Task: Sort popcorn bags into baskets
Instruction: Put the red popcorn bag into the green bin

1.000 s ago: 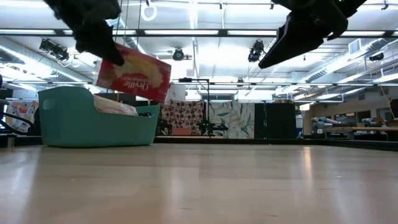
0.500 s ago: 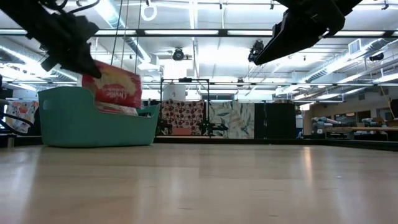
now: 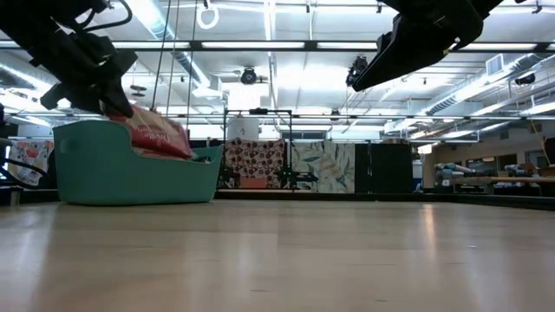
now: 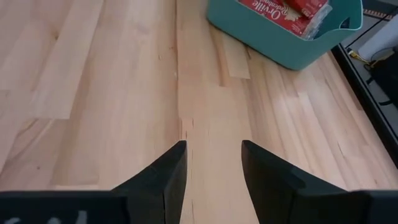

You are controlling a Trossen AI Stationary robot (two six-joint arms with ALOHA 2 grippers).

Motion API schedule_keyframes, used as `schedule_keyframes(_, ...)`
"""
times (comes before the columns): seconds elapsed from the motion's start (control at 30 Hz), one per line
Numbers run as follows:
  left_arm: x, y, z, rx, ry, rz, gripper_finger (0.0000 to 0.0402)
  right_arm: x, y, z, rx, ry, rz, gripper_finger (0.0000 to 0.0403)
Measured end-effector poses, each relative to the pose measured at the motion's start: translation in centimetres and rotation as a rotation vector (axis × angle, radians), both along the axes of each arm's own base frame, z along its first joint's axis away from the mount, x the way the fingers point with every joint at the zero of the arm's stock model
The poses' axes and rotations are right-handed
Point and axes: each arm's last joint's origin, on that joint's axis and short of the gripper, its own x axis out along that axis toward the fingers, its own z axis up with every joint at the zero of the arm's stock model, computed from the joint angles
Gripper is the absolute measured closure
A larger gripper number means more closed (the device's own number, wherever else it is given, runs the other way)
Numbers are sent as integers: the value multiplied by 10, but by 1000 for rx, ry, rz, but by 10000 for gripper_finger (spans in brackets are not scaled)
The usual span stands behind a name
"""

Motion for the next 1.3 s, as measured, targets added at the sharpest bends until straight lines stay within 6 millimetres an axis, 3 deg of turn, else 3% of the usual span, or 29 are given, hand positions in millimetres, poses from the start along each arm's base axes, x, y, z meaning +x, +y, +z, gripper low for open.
schedule_keyframes(0.17,-2,4,4,31,32,17,242,0,0,0,0,0,0,245)
schedule_keyframes(0.43,0,8,40,137,63,-33,208,0,0,0,5,1,6,245)
schedule_keyframes(0.53,8,5,48,127,38,-193,210,0,1,0,29,7,27,245)
schedule_keyframes(0.7,30,-7,55,51,-68,-601,217,-1,5,-3,117,34,129,245)
schedule_keyframes(0.9,60,-23,48,47,-68,-804,218,-10,12,-21,262,133,260,245)
schedule_keyframes(1.1,90,-35,34,125,-2,-901,218,-26,39,-29,305,191,389,245)
schedule_keyframes(1.3,109,-38,27,172,-10,-929,218,-38,59,-30,371,201,335,245)
